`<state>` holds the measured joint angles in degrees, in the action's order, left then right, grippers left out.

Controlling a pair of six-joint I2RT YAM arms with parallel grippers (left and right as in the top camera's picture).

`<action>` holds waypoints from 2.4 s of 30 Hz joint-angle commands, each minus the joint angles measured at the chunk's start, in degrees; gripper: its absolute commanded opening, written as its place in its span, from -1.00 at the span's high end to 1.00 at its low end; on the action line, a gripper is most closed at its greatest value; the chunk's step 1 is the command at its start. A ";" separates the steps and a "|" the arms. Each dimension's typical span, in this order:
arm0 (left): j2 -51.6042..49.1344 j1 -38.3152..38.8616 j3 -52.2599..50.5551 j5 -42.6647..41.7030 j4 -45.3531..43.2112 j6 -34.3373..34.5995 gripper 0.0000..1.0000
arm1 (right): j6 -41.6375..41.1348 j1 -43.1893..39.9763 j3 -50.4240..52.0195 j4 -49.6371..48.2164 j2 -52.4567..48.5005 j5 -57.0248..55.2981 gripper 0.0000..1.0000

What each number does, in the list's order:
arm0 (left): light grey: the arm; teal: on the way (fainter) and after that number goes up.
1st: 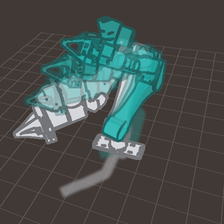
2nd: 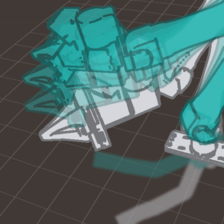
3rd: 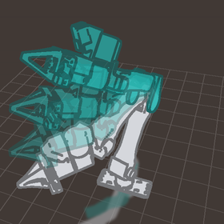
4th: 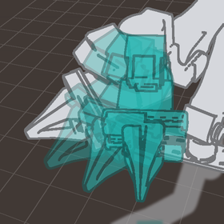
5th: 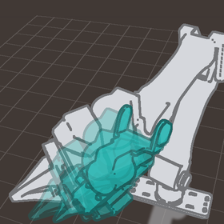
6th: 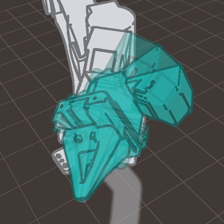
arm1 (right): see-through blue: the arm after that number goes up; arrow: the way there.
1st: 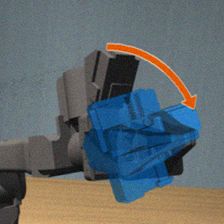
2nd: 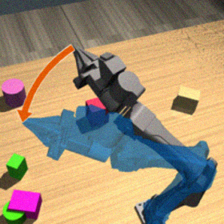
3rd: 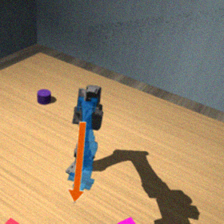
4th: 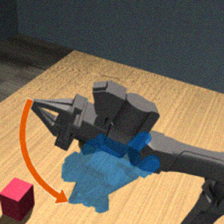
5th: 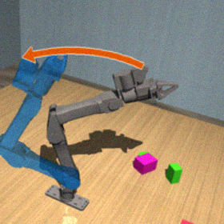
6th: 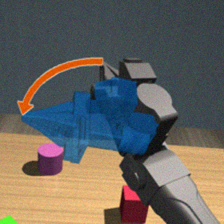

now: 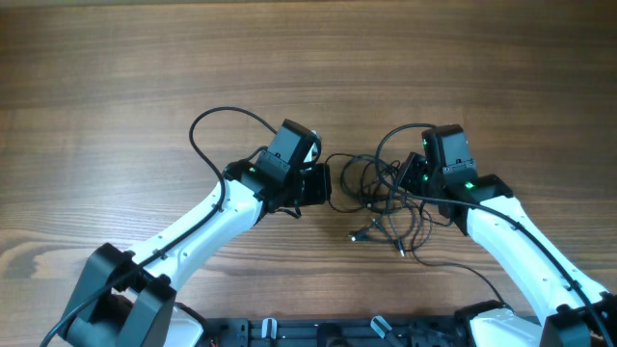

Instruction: Untangle cables

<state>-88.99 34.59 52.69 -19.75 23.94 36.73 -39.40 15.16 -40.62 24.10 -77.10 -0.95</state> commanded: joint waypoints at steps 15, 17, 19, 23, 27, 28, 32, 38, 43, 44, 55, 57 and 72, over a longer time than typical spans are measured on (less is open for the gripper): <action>0.04 0.09 -0.31 -1.05 -0.15 -0.31 0.92 | 16.81 -0.02 -0.15 -5.68 -14.08 25.07 0.74; 0.04 0.09 -0.31 -1.03 -0.17 -0.31 0.92 | 16.83 -0.02 -0.15 -5.64 -14.08 25.09 0.75; 0.04 0.09 -0.31 -1.05 -0.15 -0.31 0.92 | 16.79 -0.02 -0.15 -5.68 -14.08 25.09 0.74; 0.04 0.09 -0.31 -2.08 -0.37 -0.33 0.88 | 16.72 -0.02 -0.15 -6.38 -14.08 29.92 0.84; 0.04 0.09 -0.31 -8.20 -2.38 -0.33 0.57 | 14.53 -0.02 -0.15 -11.78 -14.08 42.21 0.87; 0.04 0.15 -0.31 -8.35 -2.47 -0.33 0.55 | 13.75 -0.02 -0.15 -12.41 -14.08 42.21 0.87; 0.02 1.38 -0.31 -8.28 -3.58 -0.46 0.14 | 13.77 -0.02 -0.15 -12.59 -14.08 43.76 0.88; -0.07 4.13 -0.31 -0.81 -6.40 -0.50 0.22 | 13.75 -0.02 -0.15 -12.72 -14.08 45.68 0.87; -0.07 5.07 -0.31 6.60 -6.40 -0.50 0.35 | 13.77 -0.02 -0.15 -12.70 -14.08 45.68 0.87; -0.07 5.05 -0.31 7.48 -6.40 -0.48 0.49 | 13.77 -0.02 -0.15 -12.70 -14.08 45.68 0.87; 2.49 4.87 -0.28 10.95 -6.14 -0.55 0.92 | 15.43 -0.72 -0.35 -13.22 -13.86 39.58 -0.99; 5.31 4.44 -0.28 7.41 -6.14 -2.34 0.92 | 15.58 -2.80 -0.83 -12.87 -12.76 40.89 -0.99; 14.14 -12.28 -0.28 -35.30 0.72 -14.10 0.92 | 29.16 -7.26 -0.85 1.33 3.17 47.17 -0.99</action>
<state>-74.78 22.00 52.58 -51.44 24.69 24.23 -14.22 8.03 -40.77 25.76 -74.76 38.50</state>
